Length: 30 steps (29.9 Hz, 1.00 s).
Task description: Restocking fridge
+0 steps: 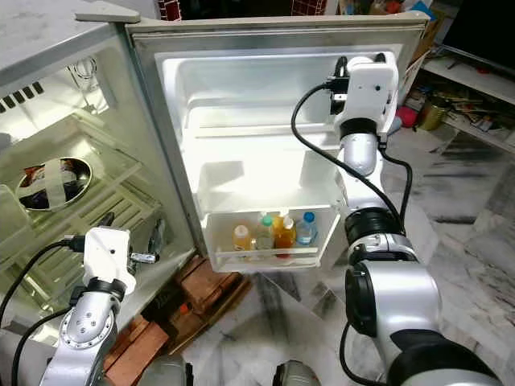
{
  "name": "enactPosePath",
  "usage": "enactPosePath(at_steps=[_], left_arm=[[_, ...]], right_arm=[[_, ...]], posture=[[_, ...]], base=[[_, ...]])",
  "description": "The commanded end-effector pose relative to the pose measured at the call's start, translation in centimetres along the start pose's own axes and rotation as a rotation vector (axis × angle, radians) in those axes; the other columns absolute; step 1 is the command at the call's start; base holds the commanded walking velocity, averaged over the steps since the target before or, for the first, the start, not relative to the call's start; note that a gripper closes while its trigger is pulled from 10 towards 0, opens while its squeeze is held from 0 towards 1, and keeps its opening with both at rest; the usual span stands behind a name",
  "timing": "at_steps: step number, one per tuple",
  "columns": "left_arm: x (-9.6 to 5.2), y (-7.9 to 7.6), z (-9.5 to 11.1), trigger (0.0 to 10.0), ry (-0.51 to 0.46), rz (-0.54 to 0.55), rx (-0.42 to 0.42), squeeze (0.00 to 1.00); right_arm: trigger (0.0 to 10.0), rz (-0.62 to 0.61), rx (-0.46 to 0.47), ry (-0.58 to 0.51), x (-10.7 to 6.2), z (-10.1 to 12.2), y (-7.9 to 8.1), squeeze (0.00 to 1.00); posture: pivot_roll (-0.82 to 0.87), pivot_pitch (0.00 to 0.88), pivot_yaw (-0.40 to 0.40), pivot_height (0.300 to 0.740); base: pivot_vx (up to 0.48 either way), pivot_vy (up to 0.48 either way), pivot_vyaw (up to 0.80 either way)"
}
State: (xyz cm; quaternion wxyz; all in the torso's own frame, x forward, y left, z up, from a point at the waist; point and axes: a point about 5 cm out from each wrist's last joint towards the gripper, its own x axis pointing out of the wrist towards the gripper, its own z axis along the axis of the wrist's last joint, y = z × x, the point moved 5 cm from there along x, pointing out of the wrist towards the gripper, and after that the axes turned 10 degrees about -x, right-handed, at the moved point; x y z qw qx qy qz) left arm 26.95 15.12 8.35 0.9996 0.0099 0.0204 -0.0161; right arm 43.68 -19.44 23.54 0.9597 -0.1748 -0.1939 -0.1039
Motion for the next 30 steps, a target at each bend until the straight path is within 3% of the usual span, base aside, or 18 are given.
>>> enactPosePath(at_steps=[1, 5, 9, 17, 22, 23, 24, 25, 30], left_arm=[[-0.1, -0.2, -0.7, 10.0, 0.029, -0.006, 0.007, 0.00], [-0.1, -0.1, -0.7, 10.0, 0.031, -0.004, 0.008, 0.00], [0.0, 0.0, -0.8, 10.0, 0.033, 0.000, 0.012, 0.00], [0.0, 0.1, -1.0, 10.0, 0.036, 0.008, 0.010, 0.00], [0.1, 0.0, -1.2, 10.0, 0.041, 0.019, 0.003, 0.00], [0.1, 0.1, -1.3, 10.0, 0.039, 0.032, 0.012, 0.00], [0.1, 0.1, -1.3, 10.0, 0.039, 0.032, 0.012, 0.00], [0.2, 0.2, -1.3, 10.0, 0.038, 0.042, 0.020, 0.00], [0.4, 1.1, -1.3, 10.0, 0.031, 0.071, 0.045, 0.00]], right_arm=[[10.0, -0.002, 0.002, 0.034, -0.1, -0.7, -0.1, 1.00], [10.0, 0.006, 0.015, 0.017, 0.1, -0.2, 0.1, 1.00], [10.0, 0.054, 0.043, -0.069, 0.7, 2.3, 0.8, 1.00], [10.0, 0.097, 0.051, -0.173, 0.0, 4.2, 0.1, 1.00], [10.0, 0.096, 0.053, -0.231, -2.0, 4.8, -0.5, 1.00], [10.0, 0.110, 0.050, -0.242, -3.6, 4.8, -0.7, 1.00], [10.0, 0.110, 0.050, -0.242, -3.6, 4.8, -0.7, 1.00], [10.0, 0.132, 0.060, -0.232, -5.2, 4.4, -0.6, 1.00], [10.0, 0.211, 0.053, -0.128, -9.4, 2.2, 0.4, 1.00]], posture=[[0.20, 0.075, 0.018, 0.740], [0.20, 0.074, 0.017, 0.740], [0.20, 0.068, 0.014, 0.740], [0.17, 0.050, 0.005, 0.740], [0.16, 0.036, 0.003, 0.740], [0.15, 0.028, 0.002, 0.740], [0.15, 0.028, 0.002, 0.740], [0.15, 0.027, 0.002, 0.740], [0.13, 0.017, -0.002, 0.740]], base=[[0.000, 0.000, 0.00], [0.000, 0.000, 0.00], [0.000, 0.000, 0.00], [0.000, 0.000, 0.00], [0.000, 0.000, 0.00], [0.000, 0.000, 0.00], [0.000, 0.000, 0.00], [0.000, 0.000, 0.00], [0.000, 0.000, 0.00]])
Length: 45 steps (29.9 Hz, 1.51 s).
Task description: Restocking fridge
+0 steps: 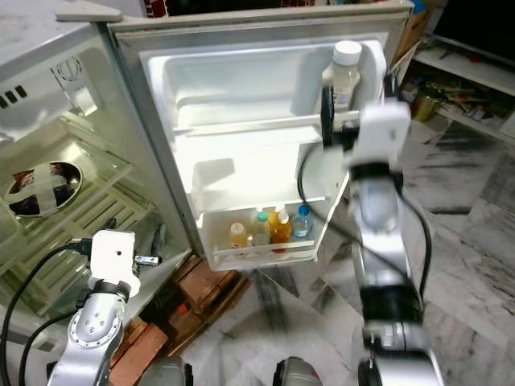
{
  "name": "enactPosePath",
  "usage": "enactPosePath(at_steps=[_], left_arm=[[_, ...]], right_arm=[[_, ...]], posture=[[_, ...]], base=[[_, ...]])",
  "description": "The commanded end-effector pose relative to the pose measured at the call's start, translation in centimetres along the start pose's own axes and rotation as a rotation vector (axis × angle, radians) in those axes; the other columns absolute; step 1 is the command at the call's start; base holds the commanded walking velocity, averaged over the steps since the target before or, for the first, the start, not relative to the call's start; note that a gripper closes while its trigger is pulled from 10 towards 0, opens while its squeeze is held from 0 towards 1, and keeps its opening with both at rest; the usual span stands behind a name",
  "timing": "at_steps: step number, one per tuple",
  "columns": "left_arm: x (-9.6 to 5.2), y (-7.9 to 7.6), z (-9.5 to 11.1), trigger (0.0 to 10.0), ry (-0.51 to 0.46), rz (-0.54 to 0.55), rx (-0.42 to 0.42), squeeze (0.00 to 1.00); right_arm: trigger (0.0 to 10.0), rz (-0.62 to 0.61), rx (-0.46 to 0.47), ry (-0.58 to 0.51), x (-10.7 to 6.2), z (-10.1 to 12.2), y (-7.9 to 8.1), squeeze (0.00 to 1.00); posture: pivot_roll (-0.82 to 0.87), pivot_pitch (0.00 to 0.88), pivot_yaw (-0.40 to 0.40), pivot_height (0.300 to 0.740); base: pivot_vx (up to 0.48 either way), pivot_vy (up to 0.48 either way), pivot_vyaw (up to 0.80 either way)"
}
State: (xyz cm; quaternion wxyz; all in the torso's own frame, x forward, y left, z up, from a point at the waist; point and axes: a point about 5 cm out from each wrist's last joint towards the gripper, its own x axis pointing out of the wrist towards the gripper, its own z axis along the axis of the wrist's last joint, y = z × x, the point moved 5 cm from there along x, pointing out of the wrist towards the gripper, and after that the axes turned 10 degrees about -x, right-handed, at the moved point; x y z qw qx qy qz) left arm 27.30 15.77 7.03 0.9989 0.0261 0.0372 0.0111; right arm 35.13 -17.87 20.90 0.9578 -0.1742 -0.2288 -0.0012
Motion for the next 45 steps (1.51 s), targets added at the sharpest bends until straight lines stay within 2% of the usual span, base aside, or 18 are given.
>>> enactPosePath(at_steps=[1, 2, 4, 6, 8, 10, 11, 13, 24, 26, 31, 33, 34, 36, 38, 43, 45], left_arm=[[0.1, 0.5, 0.0, 10.0, -0.005, 0.017, 0.014, 0.00], [0.2, 0.4, 0.0, 10.0, -0.006, 0.017, 0.014, 0.00], [0.3, 0.2, 0.0, 10.0, -0.005, 0.010, 0.016, 0.00], [0.4, 0.0, -0.1, 10.0, -0.003, 0.000, 0.014, 0.00], [0.4, -0.1, -0.2, 10.0, -0.002, 0.001, 0.013, 0.00], [0.5, -0.1, -0.3, 10.0, -0.001, 0.003, 0.016, 0.00], [0.5, -0.1, -0.3, 10.0, -0.002, 0.004, 0.018, 0.00], [0.5, 0.0, -0.3, 10.0, -0.003, 0.008, 0.020, 0.00], [0.3, 0.0, -0.7, 10.0, 0.011, 0.019, 0.019, 0.00], [0.2, 0.0, -0.9, 10.0, 0.015, 0.020, 0.022, 0.00], [0.1, -0.2, -0.9, 10.0, 0.014, 0.012, 0.037, 0.00], [0.2, -0.3, -0.9, 10.0, 0.012, 0.010, 0.043, 0.00], [0.2, -0.2, -1.2, 10.0, 0.028, 0.013, 0.052, 0.00], [0.2, -0.2, -1.4, 10.0, 0.040, 0.016, 0.058, 0.00], [0.2, -0.3, -1.4, 10.0, 0.038, 0.010, 0.063, 0.00], [0.2, -0.1, -1.6, 10.0, 0.041, 0.014, 0.073, 0.00], [0.3, 0.0, -1.8, 10.0, 0.050, 0.020, 0.081, 0.00]], right_arm=[[10.0, 0.037, 0.003, -0.011, -0.8, 0.7, 0.8, 0.96], [10.0, 0.074, 0.003, 0.021, -2.1, 0.0, 1.6, 0.00], [10.0, 0.119, 0.011, 0.054, -3.2, -0.7, 2.6, 0.00], [10.0, 0.225, 0.017, 0.102, -5.0, -1.9, 4.7, 0.00], [10.0, 0.293, 0.038, 0.150, -6.4, -2.8, 6.1, 0.00], [10.0, 0.307, 0.095, 0.220, -7.6, -3.9, 6.7, 0.00], [10.0, 0.317, 0.154, 0.293, -8.6, -4.9, 7.2, 0.00], [10.0, 0.321, 0.176, 0.328, -9.1, -5.3, 7.4, 0.00], [10.0, 0.310, 0.180, 0.431, -9.1, -7.4, 7.0, 0.00], [10.0, 0.329, 0.151, 0.424, -8.8, -7.5, 7.3, 0.00], [10.0, 0.383, 0.222, 0.424, -8.4, -7.1, 8.5, 0.00], [10.0, 0.364, 0.187, 0.397, -7.9, -6.9, 8.5, 0.00], [10.0, 0.372, 0.136, 0.409, -7.9, -7.2, 8.7, 0.00], [10.0, 0.388, 0.127, 0.427, -8.0, -7.4, 8.9, 0.00], [10.0, 0.410, 0.182, 0.414, -8.1, -7.1, 9.1, 0.00], [10.0, 0.405, 0.218, 0.383, -7.8, -6.6, 9.0, 0.00], [10.0, 0.417, 0.205, 0.366, -7.6, -6.3, 9.3, 0.00]], posture=[[0.13, 0.016, -0.002, 0.740], [0.12, 0.013, 0.000, 0.740], [0.12, 0.013, 0.002, 0.740], [0.11, 0.010, 0.005, 0.740], [0.11, 0.009, 0.005, 0.740], [0.12, 0.010, 0.003, 0.740], [0.12, 0.010, 0.003, 0.740], [0.12, 0.011, 0.003, 0.740], [0.12, 0.018, 0.006, 0.740], [0.12, 0.021, 0.005, 0.740], [0.12, 0.024, 0.004, 0.740], [0.12, 0.023, 0.004, 0.740], [0.12, 0.025, 0.005, 0.740], [0.12, 0.025, 0.005, 0.740], [0.12, 0.027, 0.007, 0.740], [0.12, 0.026, 0.010, 0.740], [0.11, 0.023, 0.013, 0.740]], base=[[0.000, 0.000, 0.00], [0.000, 0.000, 0.00], [0.000, 0.000, 0.00], [0.000, -0.135, 0.00], [0.000, -0.272, 0.00], [0.000, -0.283, 0.00], [0.000, -0.307, 0.00], [0.000, -0.324, 0.00], [0.000, -0.418, 0.00], [0.000, -0.480, 0.00], [0.000, -0.478, 0.00], [0.000, -0.480, 0.00], [0.000, -0.480, 0.00], [0.000, -0.480, 0.00], [0.000, -0.480, 0.00], [0.000, -0.480, 0.20], [0.000, -0.480, 0.79]])
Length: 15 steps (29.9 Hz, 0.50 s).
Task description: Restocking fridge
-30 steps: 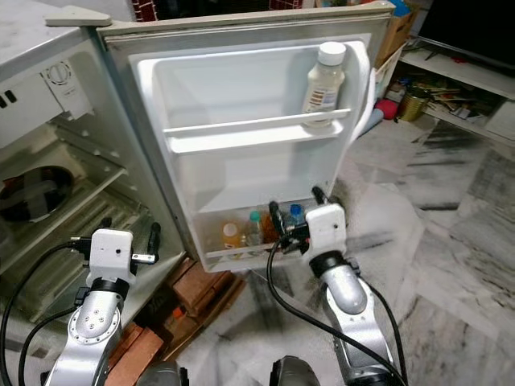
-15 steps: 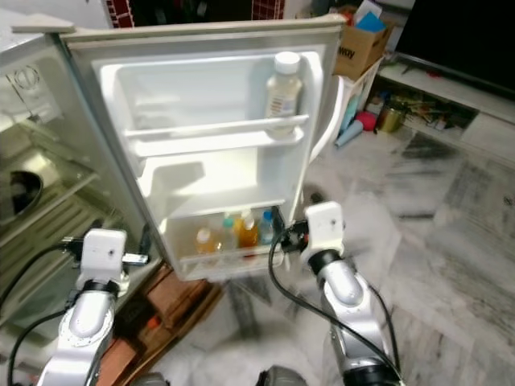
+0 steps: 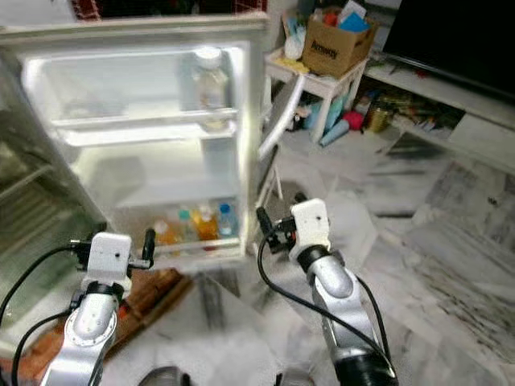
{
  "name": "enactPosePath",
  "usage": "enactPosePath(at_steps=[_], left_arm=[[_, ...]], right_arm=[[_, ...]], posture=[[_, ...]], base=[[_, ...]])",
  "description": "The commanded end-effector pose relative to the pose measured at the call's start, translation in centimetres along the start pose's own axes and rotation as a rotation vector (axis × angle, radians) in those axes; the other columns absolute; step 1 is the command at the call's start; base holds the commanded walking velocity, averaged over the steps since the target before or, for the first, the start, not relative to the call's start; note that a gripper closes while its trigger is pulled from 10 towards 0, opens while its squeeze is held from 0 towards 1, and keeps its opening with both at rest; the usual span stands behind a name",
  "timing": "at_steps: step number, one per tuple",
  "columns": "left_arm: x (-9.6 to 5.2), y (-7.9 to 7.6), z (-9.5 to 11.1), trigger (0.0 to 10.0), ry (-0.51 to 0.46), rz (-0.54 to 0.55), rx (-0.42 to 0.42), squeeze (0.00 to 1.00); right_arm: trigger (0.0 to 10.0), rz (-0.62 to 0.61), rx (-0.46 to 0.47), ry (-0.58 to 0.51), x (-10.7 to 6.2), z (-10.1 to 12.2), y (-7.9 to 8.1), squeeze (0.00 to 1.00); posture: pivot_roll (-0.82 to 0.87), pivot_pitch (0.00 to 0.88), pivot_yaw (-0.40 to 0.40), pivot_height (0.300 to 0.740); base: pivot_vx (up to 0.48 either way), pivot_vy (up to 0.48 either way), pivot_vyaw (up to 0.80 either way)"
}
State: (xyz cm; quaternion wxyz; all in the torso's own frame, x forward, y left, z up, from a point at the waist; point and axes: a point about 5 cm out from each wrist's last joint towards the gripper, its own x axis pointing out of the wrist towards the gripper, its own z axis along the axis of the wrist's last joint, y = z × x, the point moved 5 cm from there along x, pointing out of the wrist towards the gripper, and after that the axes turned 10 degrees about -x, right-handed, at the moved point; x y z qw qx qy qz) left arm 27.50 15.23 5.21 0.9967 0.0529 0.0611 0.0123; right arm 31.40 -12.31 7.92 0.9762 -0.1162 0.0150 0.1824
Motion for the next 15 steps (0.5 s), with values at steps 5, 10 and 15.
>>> enactPosePath(at_steps=[5, 10, 15], left_arm=[[0.2, 0.5, -0.2, 10.0, 0.010, 0.014, 0.041, 0.00], [0.3, 1.0, -0.6, 10.0, 0.032, 0.047, 0.057, 0.00], [0.5, 1.0, -0.6, 10.0, 0.033, 0.041, 0.065, 0.00]], right_arm=[[10.0, 0.014, -0.017, -0.071, 0.9, 1.9, 0.1, 0.00], [10.0, 0.019, -0.012, -0.095, 1.1, 2.4, -0.1, 0.00], [10.0, 0.026, -0.014, -0.118, 1.6, 3.0, -0.2, 0.00]], posture=[[0.11, 0.020, 0.011, 0.740], [0.12, 0.016, 0.010, 0.740], [0.11, 0.014, 0.014, 0.740]], base=[[0.000, -0.480, 0.79], [0.000, -0.480, 0.78], [0.000, -0.480, 0.78]])
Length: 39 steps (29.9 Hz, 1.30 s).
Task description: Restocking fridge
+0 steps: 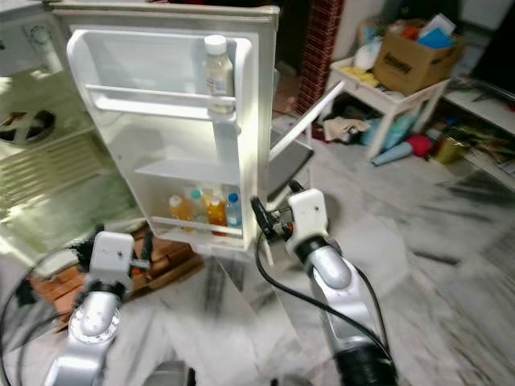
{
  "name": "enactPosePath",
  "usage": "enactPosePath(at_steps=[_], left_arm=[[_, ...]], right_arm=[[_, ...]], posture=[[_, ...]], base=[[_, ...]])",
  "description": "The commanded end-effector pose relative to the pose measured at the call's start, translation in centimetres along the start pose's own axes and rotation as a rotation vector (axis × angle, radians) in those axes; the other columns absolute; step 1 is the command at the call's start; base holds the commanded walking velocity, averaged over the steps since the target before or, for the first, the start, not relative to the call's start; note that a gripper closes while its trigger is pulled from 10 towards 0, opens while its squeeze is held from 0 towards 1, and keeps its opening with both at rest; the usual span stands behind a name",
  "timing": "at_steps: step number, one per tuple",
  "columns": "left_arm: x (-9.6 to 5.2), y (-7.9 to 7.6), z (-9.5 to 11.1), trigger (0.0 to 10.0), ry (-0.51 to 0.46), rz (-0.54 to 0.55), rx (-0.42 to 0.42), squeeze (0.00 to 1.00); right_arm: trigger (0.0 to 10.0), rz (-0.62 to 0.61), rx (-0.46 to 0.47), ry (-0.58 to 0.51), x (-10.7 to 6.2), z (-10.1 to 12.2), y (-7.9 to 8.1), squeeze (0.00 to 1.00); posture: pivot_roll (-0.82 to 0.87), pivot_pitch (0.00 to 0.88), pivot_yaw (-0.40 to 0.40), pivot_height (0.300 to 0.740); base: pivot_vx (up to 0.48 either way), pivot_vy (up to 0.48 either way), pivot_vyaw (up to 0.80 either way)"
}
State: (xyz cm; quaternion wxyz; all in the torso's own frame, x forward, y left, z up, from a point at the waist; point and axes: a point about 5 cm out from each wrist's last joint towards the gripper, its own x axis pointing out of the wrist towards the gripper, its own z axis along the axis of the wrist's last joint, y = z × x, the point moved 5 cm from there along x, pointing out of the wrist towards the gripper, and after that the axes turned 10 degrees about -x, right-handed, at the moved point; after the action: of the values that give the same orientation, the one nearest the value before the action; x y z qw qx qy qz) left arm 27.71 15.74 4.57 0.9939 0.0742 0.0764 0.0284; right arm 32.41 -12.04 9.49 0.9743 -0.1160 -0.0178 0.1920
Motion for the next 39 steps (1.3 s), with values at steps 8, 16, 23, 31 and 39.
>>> enactPosePath(at_steps=[8, 16, 23, 31, 39], left_arm=[[0.5, 1.2, 0.1, 10.0, 0.000, 0.060, 0.014, 0.00], [0.6, 1.5, 0.8, 10.0, -0.028, 0.082, -0.061, 0.00], [0.4, 0.6, 2.5, 10.0, -0.114, 0.049, -0.097, 0.00], [0.4, 0.9, 2.1, 10.0, -0.100, 0.038, -0.091, 0.00], [0.3, 0.8, 1.9, 10.0, -0.092, 0.034, -0.084, 0.00]], right_arm=[[10.0, 0.016, -0.002, -0.073, 1.2, 1.8, 0.1, 0.00], [10.0, -0.001, 0.026, -0.074, 1.2, 1.8, 0.0, 0.00], [10.0, -0.024, 0.044, -0.067, 1.0, 1.6, 0.0, 0.00], [10.0, -0.035, 0.017, -0.103, 1.1, 2.5, -0.7, 0.00], [10.0, -0.046, 0.011, -0.118, 1.3, 2.9, -0.9, 0.00]], posture=[[0.11, 0.011, 0.013, 0.740], [0.11, 0.012, 0.010, 0.740], [0.11, 0.021, 0.013, 0.740], [0.11, 0.023, 0.014, 0.740], [0.11, 0.027, 0.013, 0.740]], base=[[0.000, -0.480, 0.77], [0.000, -0.480, 0.75], [0.000, -0.069, 0.22], [0.175, -0.030, 0.35], [0.390, -0.269, 0.75]])
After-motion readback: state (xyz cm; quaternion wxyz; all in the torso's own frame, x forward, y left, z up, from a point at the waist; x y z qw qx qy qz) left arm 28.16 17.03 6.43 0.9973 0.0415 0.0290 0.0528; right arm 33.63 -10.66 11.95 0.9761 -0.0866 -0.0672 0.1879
